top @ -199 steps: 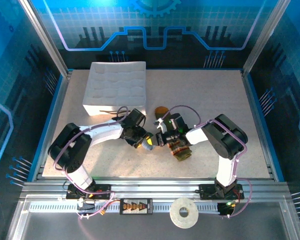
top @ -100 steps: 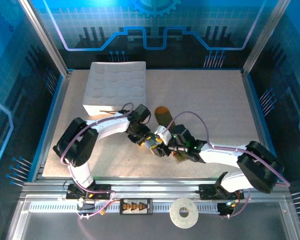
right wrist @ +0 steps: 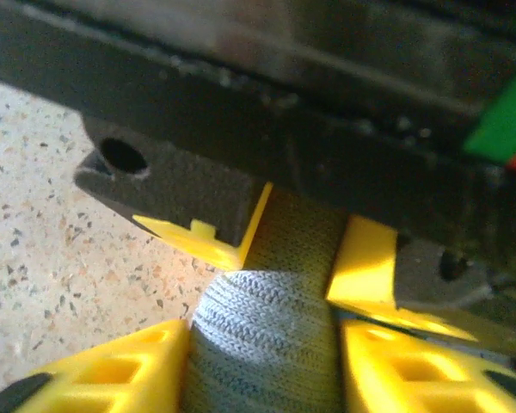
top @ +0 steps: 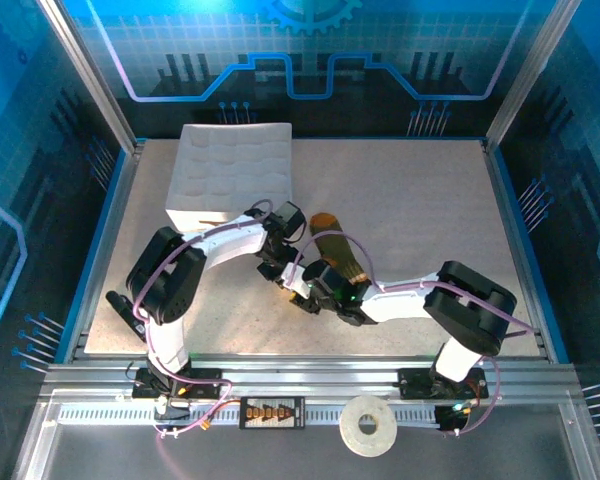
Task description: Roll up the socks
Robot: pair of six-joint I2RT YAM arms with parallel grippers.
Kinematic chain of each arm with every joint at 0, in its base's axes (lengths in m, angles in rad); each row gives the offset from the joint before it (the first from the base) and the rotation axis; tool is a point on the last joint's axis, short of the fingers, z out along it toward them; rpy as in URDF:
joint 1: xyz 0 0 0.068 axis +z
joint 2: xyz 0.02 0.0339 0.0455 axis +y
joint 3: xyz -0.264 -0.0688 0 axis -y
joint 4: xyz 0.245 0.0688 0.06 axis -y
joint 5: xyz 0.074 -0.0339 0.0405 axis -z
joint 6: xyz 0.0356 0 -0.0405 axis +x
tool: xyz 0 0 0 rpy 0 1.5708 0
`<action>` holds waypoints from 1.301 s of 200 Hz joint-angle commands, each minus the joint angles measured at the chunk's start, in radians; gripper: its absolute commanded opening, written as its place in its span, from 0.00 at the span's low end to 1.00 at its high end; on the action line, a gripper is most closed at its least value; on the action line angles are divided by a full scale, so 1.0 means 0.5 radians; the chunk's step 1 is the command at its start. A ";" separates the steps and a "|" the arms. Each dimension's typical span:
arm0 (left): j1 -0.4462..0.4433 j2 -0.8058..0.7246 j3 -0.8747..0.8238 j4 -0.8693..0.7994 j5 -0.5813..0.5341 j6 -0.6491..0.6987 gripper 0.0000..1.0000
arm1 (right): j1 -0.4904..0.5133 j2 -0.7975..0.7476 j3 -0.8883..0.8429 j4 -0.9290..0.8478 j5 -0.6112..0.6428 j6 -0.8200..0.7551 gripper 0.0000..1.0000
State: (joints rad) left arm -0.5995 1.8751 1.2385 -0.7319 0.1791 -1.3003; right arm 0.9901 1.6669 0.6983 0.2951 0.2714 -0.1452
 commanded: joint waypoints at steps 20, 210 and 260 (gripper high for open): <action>-0.040 -0.036 -0.073 -0.288 -0.038 0.015 0.43 | -0.062 0.122 0.088 -0.240 -0.066 0.178 0.10; 0.096 -0.452 -0.260 0.228 -0.105 -0.178 0.95 | -0.509 0.490 0.036 -0.314 -1.159 0.821 0.00; 0.079 -0.283 -0.202 0.220 -0.062 -0.207 0.93 | -0.585 0.568 0.116 -0.399 -1.287 0.930 0.00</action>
State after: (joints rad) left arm -0.5488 1.7046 1.1156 -0.6704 0.0978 -1.3891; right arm 0.7120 1.8420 0.7914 0.4122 -0.4038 0.2729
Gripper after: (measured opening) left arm 0.936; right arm 0.091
